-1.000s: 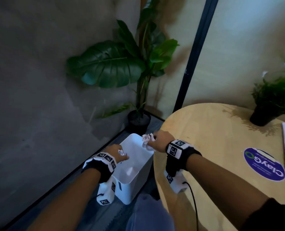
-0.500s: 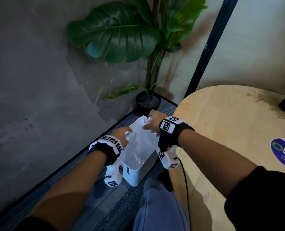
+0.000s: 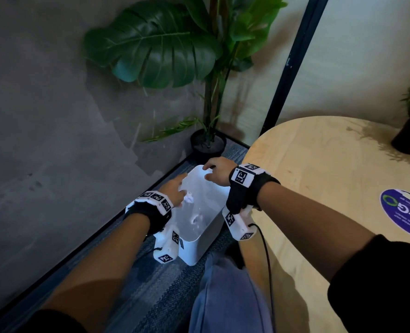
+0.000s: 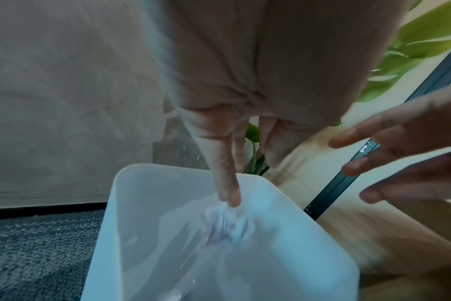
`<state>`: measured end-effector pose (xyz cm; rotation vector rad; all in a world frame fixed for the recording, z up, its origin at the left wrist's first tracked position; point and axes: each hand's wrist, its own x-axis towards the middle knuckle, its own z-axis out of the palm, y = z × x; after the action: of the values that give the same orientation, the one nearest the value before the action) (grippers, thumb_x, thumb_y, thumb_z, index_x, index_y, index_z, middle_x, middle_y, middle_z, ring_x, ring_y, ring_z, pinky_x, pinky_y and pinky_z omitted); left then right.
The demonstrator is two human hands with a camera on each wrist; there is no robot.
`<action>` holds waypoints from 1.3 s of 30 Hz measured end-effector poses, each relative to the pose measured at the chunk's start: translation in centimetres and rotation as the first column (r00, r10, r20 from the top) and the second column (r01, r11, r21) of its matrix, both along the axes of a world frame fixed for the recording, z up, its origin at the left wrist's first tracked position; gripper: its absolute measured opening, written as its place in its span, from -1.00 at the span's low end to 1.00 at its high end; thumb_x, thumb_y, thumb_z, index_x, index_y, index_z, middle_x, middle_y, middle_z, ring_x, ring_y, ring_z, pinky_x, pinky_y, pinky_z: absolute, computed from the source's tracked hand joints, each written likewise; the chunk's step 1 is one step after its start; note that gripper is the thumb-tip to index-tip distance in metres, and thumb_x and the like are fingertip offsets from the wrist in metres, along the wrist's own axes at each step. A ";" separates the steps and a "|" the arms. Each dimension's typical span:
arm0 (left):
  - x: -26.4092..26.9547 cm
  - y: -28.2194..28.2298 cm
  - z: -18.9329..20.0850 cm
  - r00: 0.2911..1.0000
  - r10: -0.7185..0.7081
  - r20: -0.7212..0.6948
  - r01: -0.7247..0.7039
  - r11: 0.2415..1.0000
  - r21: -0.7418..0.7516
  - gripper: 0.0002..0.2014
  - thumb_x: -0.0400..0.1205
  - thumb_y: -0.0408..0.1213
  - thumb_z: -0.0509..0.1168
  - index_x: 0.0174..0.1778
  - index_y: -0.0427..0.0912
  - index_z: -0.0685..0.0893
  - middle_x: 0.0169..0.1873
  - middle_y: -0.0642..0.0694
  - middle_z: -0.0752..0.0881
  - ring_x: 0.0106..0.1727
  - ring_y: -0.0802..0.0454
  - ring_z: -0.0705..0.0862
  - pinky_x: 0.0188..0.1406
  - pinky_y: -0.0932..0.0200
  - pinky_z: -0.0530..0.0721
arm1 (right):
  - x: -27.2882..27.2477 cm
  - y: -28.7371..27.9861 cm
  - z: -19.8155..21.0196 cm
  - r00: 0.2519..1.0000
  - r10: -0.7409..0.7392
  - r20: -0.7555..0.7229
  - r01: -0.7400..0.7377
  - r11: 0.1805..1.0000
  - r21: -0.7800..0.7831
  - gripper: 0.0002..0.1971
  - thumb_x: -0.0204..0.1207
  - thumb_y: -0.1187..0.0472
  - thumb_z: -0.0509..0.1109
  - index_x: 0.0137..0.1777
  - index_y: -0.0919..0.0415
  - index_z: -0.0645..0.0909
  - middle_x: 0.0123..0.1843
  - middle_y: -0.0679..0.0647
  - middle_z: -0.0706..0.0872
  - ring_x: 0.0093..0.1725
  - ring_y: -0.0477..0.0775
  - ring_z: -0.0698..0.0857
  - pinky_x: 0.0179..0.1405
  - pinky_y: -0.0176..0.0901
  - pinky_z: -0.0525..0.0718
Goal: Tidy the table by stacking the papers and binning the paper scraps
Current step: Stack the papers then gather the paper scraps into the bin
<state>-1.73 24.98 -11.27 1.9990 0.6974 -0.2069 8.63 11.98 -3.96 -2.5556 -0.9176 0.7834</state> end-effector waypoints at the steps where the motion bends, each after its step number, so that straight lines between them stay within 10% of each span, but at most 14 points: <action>1: 0.0 -0.1 0.1 1.000 0.001 0.009 -0.001 1.000 -0.013 -0.47 0.69 -0.47 0.09 0.59 -0.03 0.27 0.47 -0.20 0.41 0.19 -0.30 0.61 0.07 -0.01 0.67 | -0.1 -0.6 0.3 1.000 -0.007 -0.009 0.008 0.999 0.031 -0.65 0.59 0.16 0.30 0.37 0.12 0.55 0.28 0.14 0.61 0.20 0.17 0.66 0.13 -0.08 0.61; 7: -0.5 -1.2 3.3 0.987 -0.149 0.066 0.141 0.984 0.113 -0.65 0.66 -0.55 0.04 0.24 -0.26 0.62 -0.03 -0.15 0.63 -0.09 -0.13 0.61 -0.16 0.11 0.57 | -1.4 -7.1 3.1 0.998 -0.017 0.063 0.003 0.976 0.218 -0.77 0.59 0.36 0.26 0.12 0.22 0.71 0.12 0.10 0.72 0.06 0.05 0.64 -0.01 -0.21 0.48; 11: -0.7 -3.3 7.6 0.961 -0.246 0.129 0.219 0.956 0.195 -0.68 0.64 -0.58 0.07 0.11 -0.25 0.67 -0.14 -0.17 0.67 -0.10 -0.11 0.64 -0.31 0.27 0.56 | -1.6 -13.0 4.1 0.993 -0.110 0.043 0.094 0.955 0.280 -0.79 0.56 0.39 0.27 -0.08 0.11 0.69 -0.23 -0.07 0.65 -0.26 -0.15 0.60 -0.05 -0.10 0.60; 18: 0.5 -9.9 15.7 0.863 -0.475 0.170 0.388 0.840 0.380 -0.81 0.63 -0.44 0.25 0.11 -0.23 0.70 -0.13 -0.14 0.73 -0.13 -0.05 0.68 -0.09 0.12 0.62 | -4.0 -23.8 6.7 0.940 -0.336 0.060 0.299 0.896 0.329 -0.78 0.53 0.36 0.33 -0.20 -0.02 0.63 -0.26 -0.07 0.65 -0.30 -0.08 0.60 -0.09 -0.06 0.61; 27: 2.8 -26.2 19.6 0.640 -0.759 0.120 0.667 0.627 0.402 -0.85 0.64 -0.36 0.26 0.05 -0.07 0.64 -0.14 -0.08 0.71 -0.36 0.05 0.66 -0.44 0.28 0.57 | -9.2 -40.5 7.7 0.606 -0.774 0.184 0.735 0.633 0.242 -0.79 0.40 0.25 0.43 0.04 0.10 0.70 0.17 0.12 0.68 0.15 0.07 0.63 0.09 -0.20 0.52; 34: 3.5 -38.4 15.7 0.474 -0.880 -0.020 0.814 0.430 0.391 -0.68 0.63 -0.27 0.29 0.31 -0.12 0.59 0.22 -0.16 0.64 0.01 -0.01 0.58 0.13 0.19 0.52 | -11.8 -52.5 5.8 0.446 -0.853 0.272 0.895 0.421 -0.149 -0.38 0.43 0.00 0.46 0.47 0.01 0.32 0.46 0.31 0.37 0.43 0.39 0.42 0.36 0.11 0.46; 39: 4.2 -43.8 12.3 0.475 -0.870 -0.135 0.825 0.387 0.411 -0.41 0.54 -0.18 0.40 0.49 -0.09 0.38 0.42 -0.27 0.36 0.34 -0.19 0.56 0.35 0.01 0.56 | -11.8 -55.1 4.1 0.491 -0.856 0.165 0.865 0.456 -0.209 -0.03 0.22 0.05 0.64 0.58 -0.06 0.17 0.57 0.30 0.30 0.43 0.31 0.50 0.31 0.11 0.57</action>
<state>2.51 -18.80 1.03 2.6251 -0.5233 -0.6000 -3.20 -43.11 0.12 -2.7308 0.6053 0.5203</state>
